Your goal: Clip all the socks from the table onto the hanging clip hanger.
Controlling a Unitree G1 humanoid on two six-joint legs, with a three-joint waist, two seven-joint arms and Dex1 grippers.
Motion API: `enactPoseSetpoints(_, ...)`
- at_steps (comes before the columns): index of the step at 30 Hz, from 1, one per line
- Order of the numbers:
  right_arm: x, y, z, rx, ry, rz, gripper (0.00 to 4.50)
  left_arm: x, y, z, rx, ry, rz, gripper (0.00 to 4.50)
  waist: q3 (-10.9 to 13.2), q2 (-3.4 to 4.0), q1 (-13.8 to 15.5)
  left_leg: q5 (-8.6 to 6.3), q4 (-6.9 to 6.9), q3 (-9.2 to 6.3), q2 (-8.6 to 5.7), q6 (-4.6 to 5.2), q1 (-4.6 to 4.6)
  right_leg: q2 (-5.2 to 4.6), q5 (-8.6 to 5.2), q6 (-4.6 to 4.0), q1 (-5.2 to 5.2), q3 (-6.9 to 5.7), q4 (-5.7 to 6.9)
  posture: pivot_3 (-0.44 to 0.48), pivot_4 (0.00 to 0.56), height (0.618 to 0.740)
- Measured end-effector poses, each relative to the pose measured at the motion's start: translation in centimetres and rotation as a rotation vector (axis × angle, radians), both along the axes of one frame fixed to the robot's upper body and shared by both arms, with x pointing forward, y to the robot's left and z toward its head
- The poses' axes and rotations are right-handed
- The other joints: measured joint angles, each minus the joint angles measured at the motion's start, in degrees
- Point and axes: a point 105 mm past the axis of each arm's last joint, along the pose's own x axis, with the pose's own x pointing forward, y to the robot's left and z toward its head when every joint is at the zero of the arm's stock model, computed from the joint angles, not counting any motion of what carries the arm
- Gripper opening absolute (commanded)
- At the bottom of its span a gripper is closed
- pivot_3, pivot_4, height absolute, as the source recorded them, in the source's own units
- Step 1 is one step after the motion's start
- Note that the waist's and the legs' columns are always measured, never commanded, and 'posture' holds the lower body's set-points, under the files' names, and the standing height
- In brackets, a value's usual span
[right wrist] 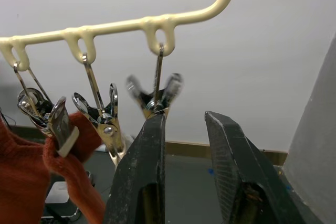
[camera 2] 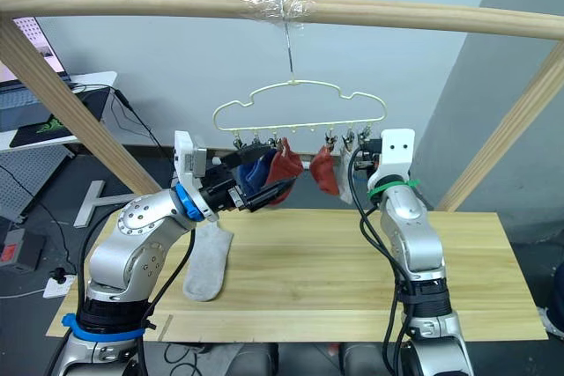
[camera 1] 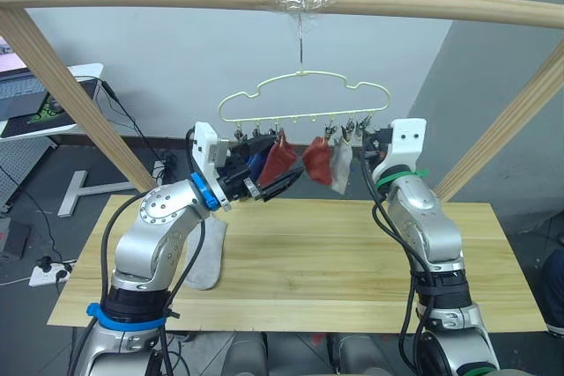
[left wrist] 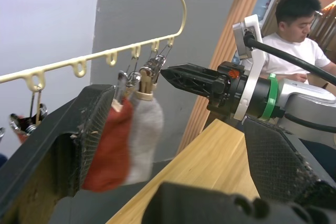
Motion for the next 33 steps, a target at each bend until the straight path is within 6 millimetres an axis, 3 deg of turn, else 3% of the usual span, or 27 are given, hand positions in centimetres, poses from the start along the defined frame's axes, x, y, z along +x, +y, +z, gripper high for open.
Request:
enactPoseSetpoints(5,0.1,0.8,0.9,0.008,-0.023,0.026,1.23,0.0,0.5,0.1,0.014,-0.005,0.008,4.5,0.04,0.02,0.52,0.0,0.0,0.0,0.0,0.0,0.0,0.0,0.0,0.0,-0.02,0.0,0.0,0.173,0.158,0.74)
enactPoseSetpoints(18,-0.3,1.0,0.3,0.014,-0.001,0.025,1.23,-0.1,0.6,-0.2,0.011,0.003,0.008,4.5,0.05,0.02,0.99,0.0,0.0,0.01,0.0,0.0,-0.02,0.0,0.0,-0.01,-0.03,0.0,0.01,0.168,0.147,0.74)
enactPoseSetpoints(24,0.5,1.4,1.0,-0.003,-0.024,0.021,1.23,0.0,0.4,0.4,0.005,-0.014,0.001,4.5,0.05,0.02,1.06,0.0,0.0,0.01,0.0,0.0,-0.02,0.0,0.0,-0.02,-0.03,-0.01,0.0,0.176,0.149,0.74)
enactPoseSetpoints(33,1.0,0.5,1.0,-0.029,-0.04,-0.005,1.23,-0.1,0.3,0.4,-0.003,-0.012,-0.004,4.5,0.05,0.02,1.08,0.0,0.0,0.01,0.0,0.0,-0.03,0.0,0.0,-0.02,-0.03,-0.01,0.0,0.181,0.157,0.74)
